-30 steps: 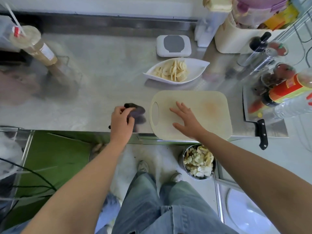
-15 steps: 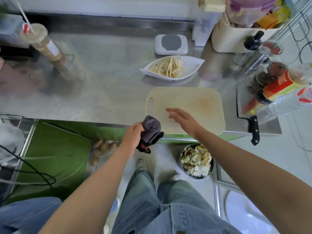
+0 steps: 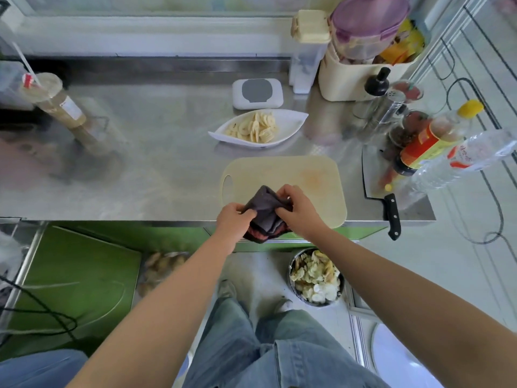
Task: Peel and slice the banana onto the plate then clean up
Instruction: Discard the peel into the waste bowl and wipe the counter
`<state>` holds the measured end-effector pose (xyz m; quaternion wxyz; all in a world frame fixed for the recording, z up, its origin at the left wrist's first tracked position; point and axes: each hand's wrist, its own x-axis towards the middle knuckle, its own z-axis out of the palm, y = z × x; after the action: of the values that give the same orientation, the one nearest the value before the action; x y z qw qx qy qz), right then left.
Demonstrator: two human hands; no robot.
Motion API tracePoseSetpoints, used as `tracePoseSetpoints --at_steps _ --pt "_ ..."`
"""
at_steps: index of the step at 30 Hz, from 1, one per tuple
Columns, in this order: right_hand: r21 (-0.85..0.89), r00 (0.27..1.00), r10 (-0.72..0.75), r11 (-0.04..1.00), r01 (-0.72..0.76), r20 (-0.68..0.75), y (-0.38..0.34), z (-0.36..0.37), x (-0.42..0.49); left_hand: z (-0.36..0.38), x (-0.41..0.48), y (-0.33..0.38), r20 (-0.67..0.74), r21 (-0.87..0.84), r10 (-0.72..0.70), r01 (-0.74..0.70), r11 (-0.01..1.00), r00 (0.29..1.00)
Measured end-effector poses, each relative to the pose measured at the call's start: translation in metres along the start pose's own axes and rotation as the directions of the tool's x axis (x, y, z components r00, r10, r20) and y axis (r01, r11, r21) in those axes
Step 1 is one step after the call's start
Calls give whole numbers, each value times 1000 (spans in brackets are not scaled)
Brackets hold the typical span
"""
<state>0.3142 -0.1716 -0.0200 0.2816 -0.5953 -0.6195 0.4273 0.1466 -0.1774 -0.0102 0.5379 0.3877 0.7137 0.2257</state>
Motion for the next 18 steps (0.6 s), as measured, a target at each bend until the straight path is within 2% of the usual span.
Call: tracePoseSetpoints --at_steps 1,3,4,6,8,9,10,12,13,14,16,18 --pt "-19 997 -47 999 46 -61 0 -1 0 5 -4 9 22 -102 -67 69 992 998" --pt "-22 984 -132 991 131 -119 -1 -4 -1 8 -9 20 230 -308 -241 306 901 943" --pt "-27 977 -179 984 177 -114 1 -5 -2 7 -10 25 326 -361 -265 379 852 908" --pt "-20 973 -231 973 231 16 2 -12 -4 7 -10 27 359 -422 -225 373 827 906" --pt "-12 947 -192 979 202 258 3 -19 -7 14 -3 24 249 -434 -154 252 865 956" --pt "29 934 -138 990 136 329 2 -21 -9 16 0 24 181 -400 -114 179 899 977" --pt "120 944 -65 992 27 324 1 -23 -10 19 2 22 128 -361 -78 119 925 989" --pt "331 981 68 935 -127 184 1 -24 -11 21 3 20 91 -331 -11 40 943 996" --pt "362 985 119 919 -156 124 3 -24 -10 23 1 21 110 -327 30 7 945 993" --pt "355 976 173 911 -210 134 6 -25 -9 25 -1 22 155 -331 67 -13 944 986" --pt "340 898 321 843 -416 301 12 -28 -8 28 -7 28 247 -346 126 -34 938 961" --pt "361 790 433 720 -593 433 16 -31 -8 32 -7 29 258 -327 173 -82 941 950"
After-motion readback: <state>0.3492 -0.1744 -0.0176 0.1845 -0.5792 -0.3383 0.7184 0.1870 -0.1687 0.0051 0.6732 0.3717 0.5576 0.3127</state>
